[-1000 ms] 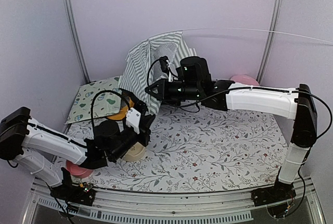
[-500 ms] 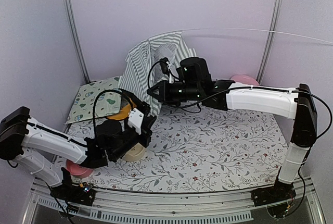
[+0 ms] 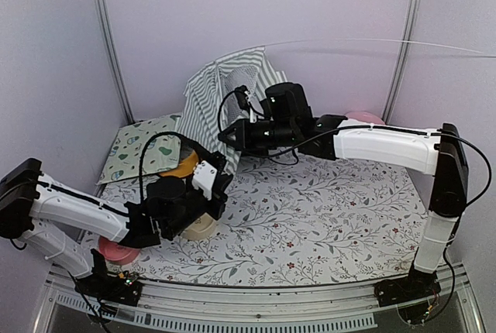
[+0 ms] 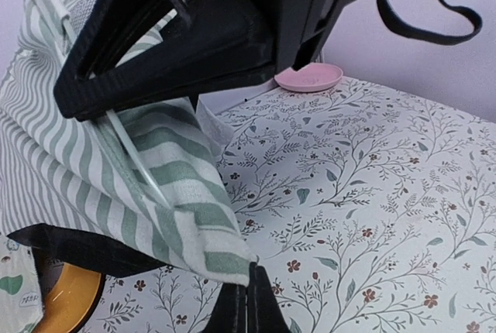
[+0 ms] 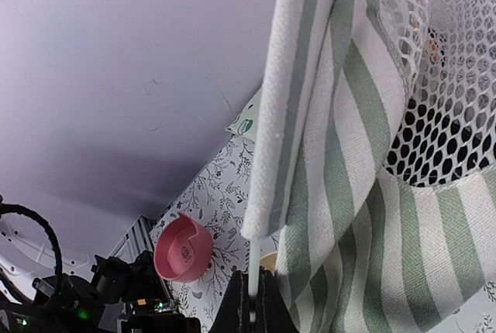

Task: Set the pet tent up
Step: Rotate the tent at the center of the board.

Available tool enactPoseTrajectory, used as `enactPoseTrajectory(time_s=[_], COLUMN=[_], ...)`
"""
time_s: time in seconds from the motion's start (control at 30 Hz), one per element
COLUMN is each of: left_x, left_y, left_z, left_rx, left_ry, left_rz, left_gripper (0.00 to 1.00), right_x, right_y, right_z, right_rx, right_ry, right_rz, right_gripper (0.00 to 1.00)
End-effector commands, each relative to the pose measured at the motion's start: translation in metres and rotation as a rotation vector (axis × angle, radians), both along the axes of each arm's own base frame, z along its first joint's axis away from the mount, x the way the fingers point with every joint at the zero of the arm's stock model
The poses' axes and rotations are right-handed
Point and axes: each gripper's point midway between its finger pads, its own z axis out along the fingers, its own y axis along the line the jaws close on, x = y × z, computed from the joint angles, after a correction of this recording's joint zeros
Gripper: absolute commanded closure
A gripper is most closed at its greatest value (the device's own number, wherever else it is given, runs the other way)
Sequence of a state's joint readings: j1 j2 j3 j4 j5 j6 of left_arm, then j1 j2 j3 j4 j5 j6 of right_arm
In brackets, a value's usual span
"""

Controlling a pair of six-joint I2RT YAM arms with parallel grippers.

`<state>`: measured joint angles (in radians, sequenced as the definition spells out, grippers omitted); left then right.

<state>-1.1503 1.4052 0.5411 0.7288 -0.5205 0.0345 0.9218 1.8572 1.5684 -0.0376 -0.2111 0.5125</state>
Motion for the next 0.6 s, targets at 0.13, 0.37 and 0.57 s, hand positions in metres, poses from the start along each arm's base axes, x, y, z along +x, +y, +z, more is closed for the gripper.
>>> enactPoseTrajectory(time_s=[0.13, 0.37, 0.57], left_x=[-0.025, -0.027, -0.017], left_y=[-0.025, -0.032, -0.021], left_z=[-0.019, -0.025, -0.028], left_rx=[0.103, 0.159, 0.170], left_ry=[0.065, 0.079, 0.101], left_rz=[-0.194, -0.248, -0.202], left_gripper=[1.00, 1.00, 1.00], right_x=[0.036, 0.042, 0.047], right_y=[-0.005, -0.007, -0.015], right_z=[0.013, 0.015, 0.001], right_rx=[0.067, 0.052, -0.007], right_ry=[-0.046, -0.057, -0.047], right_rz=[-0.076, -0.104, -0.127], right_gripper=[1.00, 1.00, 1.00])
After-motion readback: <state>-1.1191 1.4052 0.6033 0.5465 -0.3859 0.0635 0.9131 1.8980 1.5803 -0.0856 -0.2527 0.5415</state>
